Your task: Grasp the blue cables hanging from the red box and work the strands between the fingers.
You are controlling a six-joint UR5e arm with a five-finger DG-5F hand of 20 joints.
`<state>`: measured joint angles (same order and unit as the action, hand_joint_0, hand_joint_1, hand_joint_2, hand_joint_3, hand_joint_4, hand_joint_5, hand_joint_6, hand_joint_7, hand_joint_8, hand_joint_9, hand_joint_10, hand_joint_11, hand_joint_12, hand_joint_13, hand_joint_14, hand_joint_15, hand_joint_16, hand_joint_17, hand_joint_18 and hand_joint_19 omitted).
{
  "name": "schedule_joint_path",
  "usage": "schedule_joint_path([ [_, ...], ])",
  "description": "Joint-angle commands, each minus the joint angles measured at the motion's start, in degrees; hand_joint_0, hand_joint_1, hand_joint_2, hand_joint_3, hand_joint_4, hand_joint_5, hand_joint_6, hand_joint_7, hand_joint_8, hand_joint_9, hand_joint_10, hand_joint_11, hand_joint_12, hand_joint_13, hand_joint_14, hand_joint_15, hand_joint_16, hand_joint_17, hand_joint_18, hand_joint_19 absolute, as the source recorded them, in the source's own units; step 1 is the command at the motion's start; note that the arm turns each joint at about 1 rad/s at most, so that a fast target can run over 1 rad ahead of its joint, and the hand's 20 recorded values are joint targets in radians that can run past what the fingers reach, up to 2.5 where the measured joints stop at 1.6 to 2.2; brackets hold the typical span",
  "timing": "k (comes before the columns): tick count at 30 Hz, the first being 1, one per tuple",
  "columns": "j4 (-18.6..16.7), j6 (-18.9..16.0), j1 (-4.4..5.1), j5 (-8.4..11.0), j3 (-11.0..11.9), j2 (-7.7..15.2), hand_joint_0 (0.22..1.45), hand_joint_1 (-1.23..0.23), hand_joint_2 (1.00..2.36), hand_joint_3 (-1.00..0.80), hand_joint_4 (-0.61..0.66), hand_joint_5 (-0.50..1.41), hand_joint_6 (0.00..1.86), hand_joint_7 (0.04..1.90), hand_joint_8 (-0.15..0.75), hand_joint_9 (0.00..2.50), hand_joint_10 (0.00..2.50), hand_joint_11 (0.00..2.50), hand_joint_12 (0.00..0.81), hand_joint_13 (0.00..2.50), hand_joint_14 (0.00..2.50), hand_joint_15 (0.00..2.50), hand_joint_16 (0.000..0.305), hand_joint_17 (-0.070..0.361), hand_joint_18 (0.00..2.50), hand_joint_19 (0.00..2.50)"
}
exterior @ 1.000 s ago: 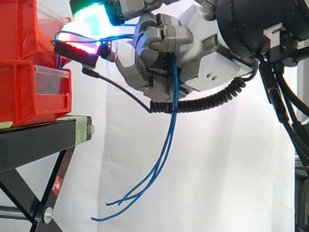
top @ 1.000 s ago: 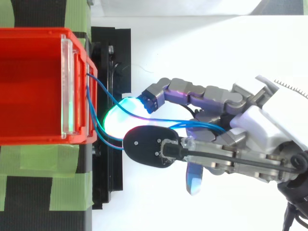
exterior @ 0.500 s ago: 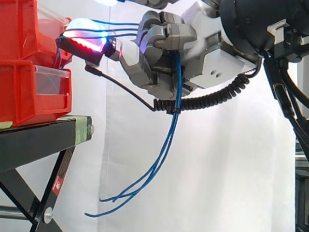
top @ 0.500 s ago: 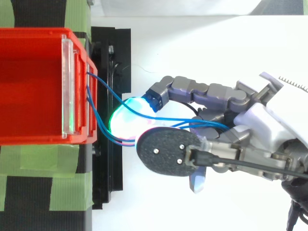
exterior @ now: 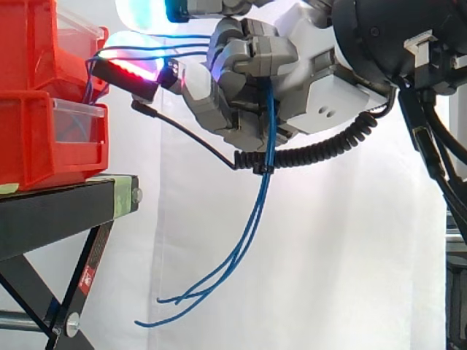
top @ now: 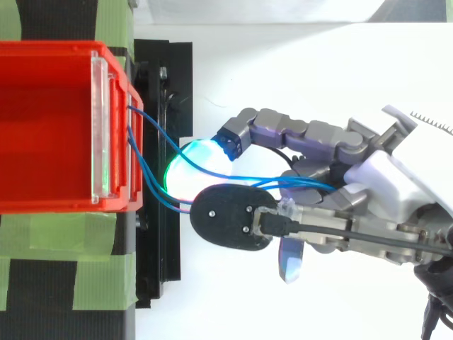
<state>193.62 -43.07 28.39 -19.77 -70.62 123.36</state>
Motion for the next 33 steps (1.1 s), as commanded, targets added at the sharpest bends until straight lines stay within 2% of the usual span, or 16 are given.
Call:
schedule_joint_path([
  [1, 0.0, 0.0, 0.0, -0.1, 0.04, 0.04, 1.18, -0.82, 1.02, -0.34, 0.15, 0.44, 0.01, 1.25, 0.524, 1.95, 2.5, 2.5, 0.623, 1.99, 2.5, 1.61, 0.246, 0.185, 2.5, 0.58],
  [5, 0.0, 0.09, 0.0, -0.1, 0.04, -0.05, 1.32, -0.74, 1.0, 0.15, 0.1, 0.6, 0.02, 1.32, 0.524, 1.95, 2.5, 2.5, 0.623, 1.99, 2.5, 1.61, 0.246, 0.185, 2.5, 0.58],
  [7, 0.0, 0.09, 0.0, -0.1, -0.05, 0.04, 1.31, -0.74, 1.0, 0.24, 0.09, 0.64, 0.02, 1.3, 0.524, 1.95, 2.5, 2.5, 0.623, 1.99, 2.5, 1.61, 0.246, 0.185, 2.5, 0.58],
  [8, 0.0, 0.09, 0.0, -0.1, 0.04, 0.04, 1.21, -0.73, 1.19, 0.23, 0.09, 0.67, 0.02, 1.28, 0.524, 1.95, 2.5, 2.5, 0.623, 1.99, 2.5, 1.61, 0.246, 0.185, 2.5, 0.58],
  [9, 0.0, 0.09, 0.0, -0.1, 0.04, 0.04, 1.21, -0.73, 1.17, 0.25, 0.1, 0.67, 0.02, 1.28, 0.524, 1.95, 2.5, 2.5, 0.623, 1.99, 2.5, 1.61, 0.246, 0.185, 2.5, 0.58],
  [11, 0.0, 0.09, 0.0, -0.1, -0.05, 0.04, 0.86, -0.7, 1.66, 0.02, 0.18, 0.69, 0.02, 1.19, 0.524, 1.95, 2.5, 2.5, 0.623, 1.99, 2.5, 1.61, 0.246, 0.185, 2.5, 0.58],
  [13, 0.0, 0.09, 0.0, -0.1, -0.05, 0.04, 0.67, -0.61, 1.97, -0.15, 0.25, 0.71, 0.02, 1.14, 0.524, 1.95, 2.5, 2.5, 0.623, 1.99, 2.5, 1.61, 0.246, 0.185, 2.5, 0.58],
  [14, 0.0, 0.09, 0.0, -0.1, -0.05, 0.04, 0.64, -0.6, 2.0, -0.16, 0.26, 0.7, 0.02, 1.11, 0.524, 1.95, 2.5, 2.5, 0.623, 1.99, 2.5, 1.61, 0.246, 0.185, 2.5, 0.58],
  [16, 0.0, 0.09, 0.0, -0.1, -0.05, 0.04, 0.63, -0.61, 1.97, -0.19, 0.29, 0.69, 0.02, 1.09, 0.524, 1.95, 2.5, 2.5, 0.623, 1.99, 2.5, 1.61, 0.246, 0.185, 2.5, 0.58],
  [17, 0.0, 0.09, 0.0, -0.1, -0.05, 0.04, 0.73, -0.67, 1.72, -0.06, 0.28, 0.68, 0.02, 1.09, 0.524, 1.95, 2.5, 2.5, 0.623, 1.99, 2.5, 1.61, 0.246, 0.185, 2.5, 0.58],
  [20, 0.0, 0.09, 0.0, -0.01, -0.05, 0.04, 0.89, -0.74, 1.51, 0.05, 0.25, 0.69, 0.02, 1.09, 0.524, 1.95, 2.5, 2.5, 0.623, 1.99, 2.5, 1.61, 0.246, 0.185, 2.5, 0.58],
  [24, 0.0, 0.09, 0.0, -0.1, -0.05, 0.04, 0.92, -0.73, 1.47, 0.09, 0.23, 0.69, 0.02, 1.14, 0.524, 1.95, 2.5, 2.5, 0.623, 1.99, 2.5, 1.61, 0.246, 0.185, 2.5, 0.58],
  [25, 0.0, 0.09, 0.0, -0.1, -0.05, -0.05, 0.8, -0.72, 1.67, -0.06, 0.23, 0.7, 0.02, 1.16, 0.524, 1.95, 2.5, 2.5, 0.623, 1.99, 2.5, 1.61, 0.246, 0.185, 2.5, 0.58],
  [30, 0.0, 0.09, 0.0, -0.01, 0.04, 0.04, 0.64, -0.72, 1.61, -0.26, 0.29, 0.63, 0.02, 1.27, 0.524, 1.95, 2.5, 2.5, 0.623, 1.99, 2.5, 1.61, 0.246, 0.185, 2.5, 0.58],
  [32, 0.0, 0.09, -0.09, -0.01, -0.05, 0.04, 0.72, -0.73, 1.16, -0.29, 0.29, 0.59, 0.01, 1.28, 0.524, 1.95, 2.5, 2.5, 0.623, 1.99, 2.5, 1.61, 0.246, 0.185, 2.5, 0.58],
  [33, 0.0, 0.09, 0.0, -0.01, -0.05, 0.04, 0.74, -0.74, 1.07, -0.29, 0.29, 0.59, 0.01, 1.29, 0.524, 1.95, 2.5, 2.5, 0.623, 1.99, 2.5, 1.61, 0.246, 0.185, 2.5, 0.58],
])
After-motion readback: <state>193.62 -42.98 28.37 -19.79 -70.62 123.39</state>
